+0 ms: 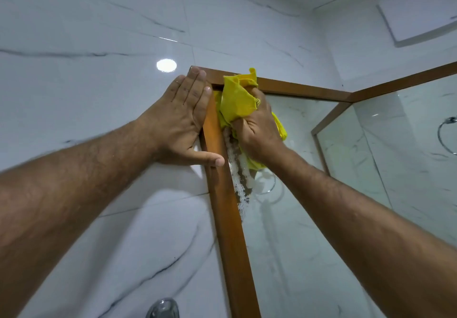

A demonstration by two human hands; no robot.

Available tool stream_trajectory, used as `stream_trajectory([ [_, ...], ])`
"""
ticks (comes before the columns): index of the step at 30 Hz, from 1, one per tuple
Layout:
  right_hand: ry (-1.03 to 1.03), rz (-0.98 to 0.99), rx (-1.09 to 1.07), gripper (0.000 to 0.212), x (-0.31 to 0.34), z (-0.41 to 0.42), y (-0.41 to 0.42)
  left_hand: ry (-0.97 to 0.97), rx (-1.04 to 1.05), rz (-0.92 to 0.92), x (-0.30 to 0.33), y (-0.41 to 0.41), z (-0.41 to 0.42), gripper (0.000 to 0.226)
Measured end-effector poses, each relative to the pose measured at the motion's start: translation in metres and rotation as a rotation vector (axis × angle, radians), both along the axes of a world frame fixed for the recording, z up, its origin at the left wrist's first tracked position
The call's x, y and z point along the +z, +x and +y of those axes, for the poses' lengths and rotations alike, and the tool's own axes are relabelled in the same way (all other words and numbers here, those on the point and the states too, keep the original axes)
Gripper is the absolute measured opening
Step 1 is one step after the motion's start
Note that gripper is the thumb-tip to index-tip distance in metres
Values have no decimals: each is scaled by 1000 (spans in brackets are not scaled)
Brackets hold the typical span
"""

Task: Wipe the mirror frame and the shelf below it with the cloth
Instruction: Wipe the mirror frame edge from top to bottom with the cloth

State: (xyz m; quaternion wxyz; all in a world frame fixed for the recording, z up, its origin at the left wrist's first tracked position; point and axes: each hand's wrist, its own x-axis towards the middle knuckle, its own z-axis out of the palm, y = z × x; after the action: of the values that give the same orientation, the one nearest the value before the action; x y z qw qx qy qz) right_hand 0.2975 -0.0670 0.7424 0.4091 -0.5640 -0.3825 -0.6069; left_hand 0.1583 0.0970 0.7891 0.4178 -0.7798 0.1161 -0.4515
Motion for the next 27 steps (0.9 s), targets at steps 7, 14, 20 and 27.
stream_trajectory([
  [7,-383,-131,-76,65,-105,-18,-1,18,4,32,-10,-2,-1,164],
  [14,-500,-122,-167,76,-94,-25,3,-24,-39,55,-30,-2,-3,169],
  [20,-368,-93,-188,70,-60,-13,-1,-19,-27,48,-40,-4,-6,172],
  [27,-392,-77,-147,71,-161,-13,-8,-19,-105,26,-81,-4,-5,160],
])
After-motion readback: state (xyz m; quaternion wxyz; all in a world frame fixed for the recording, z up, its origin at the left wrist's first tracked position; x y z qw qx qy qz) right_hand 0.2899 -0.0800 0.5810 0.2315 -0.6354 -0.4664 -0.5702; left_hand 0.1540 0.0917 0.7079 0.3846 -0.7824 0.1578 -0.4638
